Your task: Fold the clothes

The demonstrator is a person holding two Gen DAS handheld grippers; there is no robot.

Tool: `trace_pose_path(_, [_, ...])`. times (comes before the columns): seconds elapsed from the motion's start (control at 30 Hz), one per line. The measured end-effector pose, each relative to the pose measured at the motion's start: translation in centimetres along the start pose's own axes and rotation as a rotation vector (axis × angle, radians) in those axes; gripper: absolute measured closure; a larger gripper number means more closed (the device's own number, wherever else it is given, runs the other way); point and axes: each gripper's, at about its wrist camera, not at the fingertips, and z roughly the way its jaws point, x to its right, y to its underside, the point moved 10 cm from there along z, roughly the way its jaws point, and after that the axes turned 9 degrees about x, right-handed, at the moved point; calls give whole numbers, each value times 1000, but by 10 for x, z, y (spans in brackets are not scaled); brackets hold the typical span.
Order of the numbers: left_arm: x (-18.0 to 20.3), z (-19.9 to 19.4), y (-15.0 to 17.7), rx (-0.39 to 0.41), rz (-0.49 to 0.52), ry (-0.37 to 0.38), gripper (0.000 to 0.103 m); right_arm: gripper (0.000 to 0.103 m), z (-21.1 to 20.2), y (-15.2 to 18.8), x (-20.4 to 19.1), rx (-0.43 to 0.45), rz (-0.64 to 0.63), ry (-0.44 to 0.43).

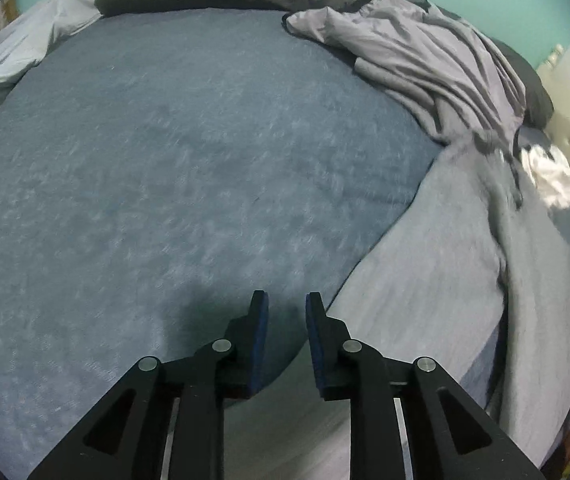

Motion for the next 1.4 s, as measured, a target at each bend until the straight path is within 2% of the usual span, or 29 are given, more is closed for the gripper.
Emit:
trace_pose_path(0.17, [-17,-10,30,-43,-3,51,78,65,0,1,-5,0,0,-3])
trace_pose_path(0.4, [-19,-4,65,-96,60,29,77,65,2,-1,-15,-3,-15,-1])
trace_pose_path(0.67, [-14,-14,73,-32,36,75,72,65,2,-1,-20,-2,-24,-4])
trace_pose_path(0.9, [-16,-14,90,-39,119,45,70,65,2,2,-16,-3,-9,-6])
trace_pose_path(0.97, [-16,-13,91,-36,128,39,71,65,2,3,-17,-4,-11,-6])
trace_pose_path(1.1, [-19,-14,91,-30,154,17,95,65,3,3,-18,-7,-14,-5])
trace_pose_path(1.13, [-18,-13,91,-29,155,18,97,65,3,2,-19,-7,-15,-5])
trace_pose_path(1.4, [-19,-28,76,9,157,3,99,65,6,3,-19,-6,-11,-7])
